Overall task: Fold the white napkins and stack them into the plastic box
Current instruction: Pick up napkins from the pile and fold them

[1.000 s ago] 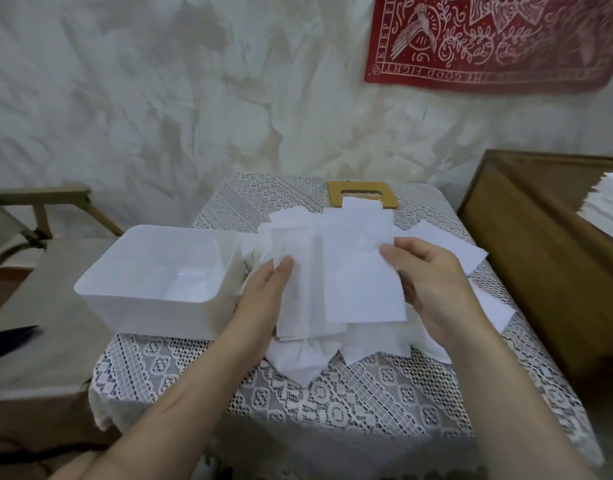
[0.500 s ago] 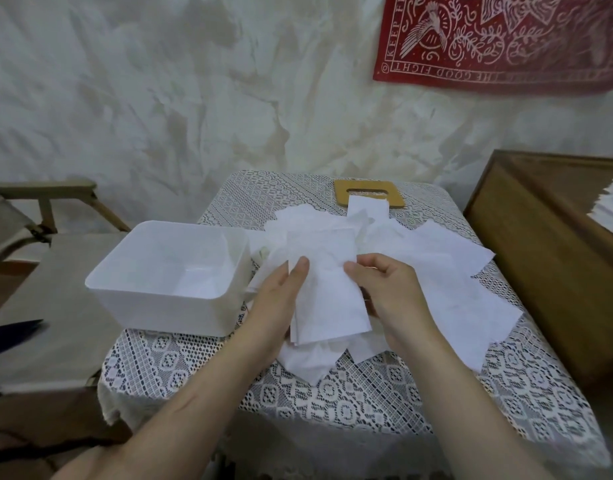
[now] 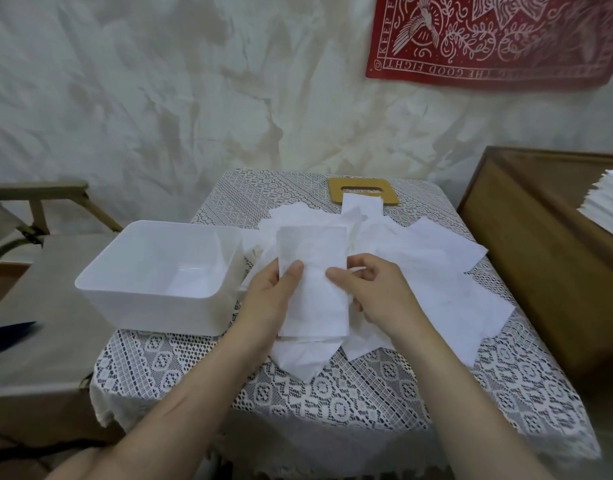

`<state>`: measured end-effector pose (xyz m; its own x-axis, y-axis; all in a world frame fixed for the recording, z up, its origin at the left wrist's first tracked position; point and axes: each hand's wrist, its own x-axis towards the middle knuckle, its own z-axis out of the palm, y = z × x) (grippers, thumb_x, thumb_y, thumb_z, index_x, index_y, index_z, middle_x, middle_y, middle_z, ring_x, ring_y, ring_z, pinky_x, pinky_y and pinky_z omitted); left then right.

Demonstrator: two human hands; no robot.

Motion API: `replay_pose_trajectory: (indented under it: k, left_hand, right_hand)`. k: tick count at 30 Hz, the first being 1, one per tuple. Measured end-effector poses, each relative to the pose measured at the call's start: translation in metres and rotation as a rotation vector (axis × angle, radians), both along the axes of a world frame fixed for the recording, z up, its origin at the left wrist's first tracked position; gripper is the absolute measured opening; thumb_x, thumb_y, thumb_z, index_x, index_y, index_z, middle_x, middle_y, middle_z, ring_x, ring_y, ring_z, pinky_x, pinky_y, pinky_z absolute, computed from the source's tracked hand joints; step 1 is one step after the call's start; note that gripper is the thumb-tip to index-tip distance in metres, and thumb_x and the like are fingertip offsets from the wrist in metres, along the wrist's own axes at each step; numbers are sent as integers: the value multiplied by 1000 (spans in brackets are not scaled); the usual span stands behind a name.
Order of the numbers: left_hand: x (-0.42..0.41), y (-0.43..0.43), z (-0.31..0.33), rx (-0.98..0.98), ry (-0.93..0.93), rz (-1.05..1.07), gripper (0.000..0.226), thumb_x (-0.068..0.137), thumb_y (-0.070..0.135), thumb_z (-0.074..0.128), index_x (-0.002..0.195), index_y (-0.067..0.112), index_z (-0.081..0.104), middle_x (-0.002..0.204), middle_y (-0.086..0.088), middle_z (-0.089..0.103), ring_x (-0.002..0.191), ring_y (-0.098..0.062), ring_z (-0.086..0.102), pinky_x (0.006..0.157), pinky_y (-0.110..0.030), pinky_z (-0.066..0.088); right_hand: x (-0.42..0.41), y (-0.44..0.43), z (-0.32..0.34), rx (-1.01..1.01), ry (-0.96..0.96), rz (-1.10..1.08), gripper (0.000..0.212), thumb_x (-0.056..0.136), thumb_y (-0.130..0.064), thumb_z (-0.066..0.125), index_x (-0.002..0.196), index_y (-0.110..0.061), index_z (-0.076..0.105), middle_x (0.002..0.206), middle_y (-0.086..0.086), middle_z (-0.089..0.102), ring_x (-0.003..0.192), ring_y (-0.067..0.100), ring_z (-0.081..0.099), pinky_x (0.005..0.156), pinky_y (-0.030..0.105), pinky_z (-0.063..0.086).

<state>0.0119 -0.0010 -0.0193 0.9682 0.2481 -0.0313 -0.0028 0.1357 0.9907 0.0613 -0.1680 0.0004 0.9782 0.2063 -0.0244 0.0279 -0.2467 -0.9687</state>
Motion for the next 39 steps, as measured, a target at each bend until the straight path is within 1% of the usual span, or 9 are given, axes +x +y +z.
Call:
replay_pose_trajectory:
  k: [5, 9, 13, 17, 20, 24, 29, 34, 39]
  left_hand:
    - [2, 1, -6, 82, 0, 11, 13, 102, 22, 64, 110, 22, 73, 107, -2, 80, 103, -30, 74, 93, -56, 59]
    - [4, 10, -6, 86, 32, 70, 14, 103, 21, 62, 113, 20, 72, 107, -3, 79, 102, -28, 75, 94, -56, 58]
    - [4, 14, -8, 89, 76, 71, 15, 102, 22, 62, 114, 21, 71, 105, 1, 80, 98, -23, 76, 91, -50, 61]
    - [3, 13, -7, 96, 76, 79, 13, 102, 20, 62, 112, 21, 71, 104, 2, 80, 95, -22, 77, 88, -46, 62]
    - [1, 13, -6, 99, 77, 83, 14, 103, 20, 62, 113, 23, 71, 104, 4, 80, 96, -21, 77, 88, -45, 62]
    - [-3, 14, -5, 105, 79, 77, 18, 102, 20, 61, 118, 21, 71, 108, 3, 80, 100, -21, 76, 91, -46, 61]
    - [-3, 15, -5, 98, 90, 87, 20, 102, 20, 62, 120, 18, 72, 109, 0, 80, 103, -25, 75, 97, -52, 58]
    - [-3, 15, -3, 78, 94, 73, 22, 102, 22, 62, 121, 16, 72, 109, -1, 80, 104, -27, 75, 97, -52, 57]
    - [-4, 17, -1, 39, 85, 79, 26, 102, 22, 62, 124, 12, 71, 110, -5, 79, 106, -31, 74, 97, -50, 57]
  right_hand:
    - [1, 1, -3, 18, -40, -1, 18, 91, -23, 74, 78, -13, 68, 58, -6, 63, 45, 4, 49, 54, 25, 36]
    - [6, -12, -4, -165, -113, -69, 15, 93, -28, 70, 78, -23, 71, 70, -7, 73, 53, 1, 55, 68, 34, 49]
    - [11, -30, -9, -435, -134, -98, 2, 91, -34, 70, 91, -32, 68, 83, -11, 69, 76, 11, 66, 66, 27, 45]
    - [10, -32, -12, -488, -134, -76, 20, 91, -36, 70, 109, -33, 62, 89, -12, 61, 85, 12, 63, 71, 29, 43]
    - [11, -29, -11, -484, -114, -141, 21, 92, -43, 68, 99, -24, 65, 88, -11, 67, 86, 16, 65, 78, 33, 49]
    - [8, -24, -10, -353, -13, -116, 33, 90, -46, 70, 81, -14, 67, 67, -5, 72, 52, 10, 60, 59, 31, 52]
    - [9, -14, -9, -106, -48, -75, 38, 82, -38, 75, 60, -23, 48, 58, -4, 48, 56, 17, 43, 64, 35, 37]
    - [6, -19, 8, 134, -95, -33, 25, 89, -23, 69, 75, -21, 48, 74, 9, 46, 71, 21, 40, 67, 37, 33]
    - [-2, -19, 36, 398, -65, 14, 5, 97, -7, 63, 101, -10, 62, 94, 9, 76, 82, 20, 70, 80, 42, 58]
